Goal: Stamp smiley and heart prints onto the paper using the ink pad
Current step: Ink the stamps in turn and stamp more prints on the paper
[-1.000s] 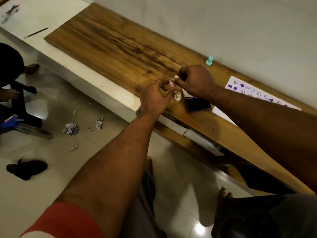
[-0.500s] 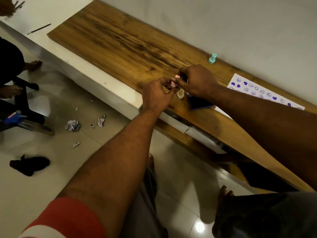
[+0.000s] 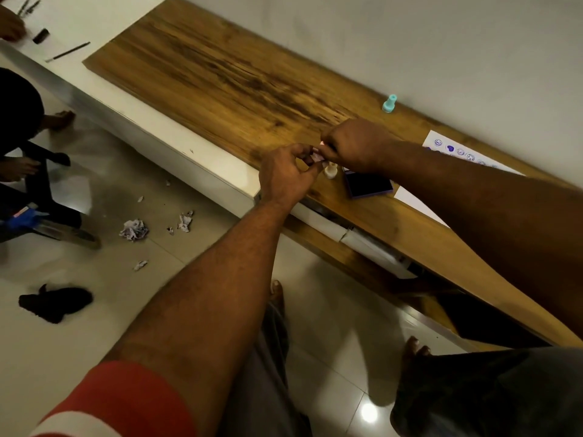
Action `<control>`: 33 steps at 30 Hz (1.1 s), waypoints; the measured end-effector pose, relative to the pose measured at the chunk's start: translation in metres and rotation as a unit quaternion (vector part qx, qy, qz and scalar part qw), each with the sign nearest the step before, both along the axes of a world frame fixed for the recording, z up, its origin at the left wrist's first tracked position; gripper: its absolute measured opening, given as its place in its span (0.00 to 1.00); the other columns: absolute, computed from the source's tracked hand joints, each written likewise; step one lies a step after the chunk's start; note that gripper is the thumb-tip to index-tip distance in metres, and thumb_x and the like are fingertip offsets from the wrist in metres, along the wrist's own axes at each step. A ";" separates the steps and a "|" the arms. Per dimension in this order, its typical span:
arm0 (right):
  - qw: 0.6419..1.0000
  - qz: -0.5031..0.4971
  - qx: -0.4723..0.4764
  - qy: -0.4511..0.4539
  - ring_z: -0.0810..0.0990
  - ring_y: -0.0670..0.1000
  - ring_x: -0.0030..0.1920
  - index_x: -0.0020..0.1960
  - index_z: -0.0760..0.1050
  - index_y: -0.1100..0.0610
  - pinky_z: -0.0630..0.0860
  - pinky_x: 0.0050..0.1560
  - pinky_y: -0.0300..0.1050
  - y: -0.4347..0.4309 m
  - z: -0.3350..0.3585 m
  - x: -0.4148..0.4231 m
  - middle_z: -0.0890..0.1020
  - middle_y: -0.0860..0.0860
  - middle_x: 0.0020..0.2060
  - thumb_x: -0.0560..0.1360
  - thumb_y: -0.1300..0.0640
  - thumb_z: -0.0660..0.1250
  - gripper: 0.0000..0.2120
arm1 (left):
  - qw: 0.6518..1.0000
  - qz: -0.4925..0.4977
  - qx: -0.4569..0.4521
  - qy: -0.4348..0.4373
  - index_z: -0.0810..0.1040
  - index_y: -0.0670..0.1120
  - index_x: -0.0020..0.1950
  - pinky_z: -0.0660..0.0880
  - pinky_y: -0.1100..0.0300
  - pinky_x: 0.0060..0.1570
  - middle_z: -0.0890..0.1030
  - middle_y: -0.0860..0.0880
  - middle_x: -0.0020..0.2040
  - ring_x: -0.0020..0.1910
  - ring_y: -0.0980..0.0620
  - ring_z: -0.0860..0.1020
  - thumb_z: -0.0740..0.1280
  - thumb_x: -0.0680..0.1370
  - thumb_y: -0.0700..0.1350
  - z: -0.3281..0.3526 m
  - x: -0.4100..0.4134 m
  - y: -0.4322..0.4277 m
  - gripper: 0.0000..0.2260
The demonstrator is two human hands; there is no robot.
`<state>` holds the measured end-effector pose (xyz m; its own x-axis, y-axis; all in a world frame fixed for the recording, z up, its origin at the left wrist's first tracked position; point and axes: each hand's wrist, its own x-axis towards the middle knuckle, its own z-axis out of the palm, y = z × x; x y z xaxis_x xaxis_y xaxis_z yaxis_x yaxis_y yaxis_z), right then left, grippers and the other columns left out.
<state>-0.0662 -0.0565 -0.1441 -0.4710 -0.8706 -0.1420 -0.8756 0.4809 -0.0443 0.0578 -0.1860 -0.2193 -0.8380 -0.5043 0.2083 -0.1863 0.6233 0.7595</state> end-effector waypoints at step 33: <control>0.974 -0.200 -0.102 0.025 0.70 0.43 0.31 0.49 0.77 0.52 0.58 0.30 0.40 0.153 -0.046 0.011 0.71 0.43 0.29 0.84 0.36 0.51 0.25 | 0.992 -0.040 -0.115 -0.037 0.84 0.53 0.67 0.67 0.62 0.39 0.79 0.54 0.44 0.44 0.56 0.76 0.74 0.76 0.63 0.022 0.002 0.018 0.23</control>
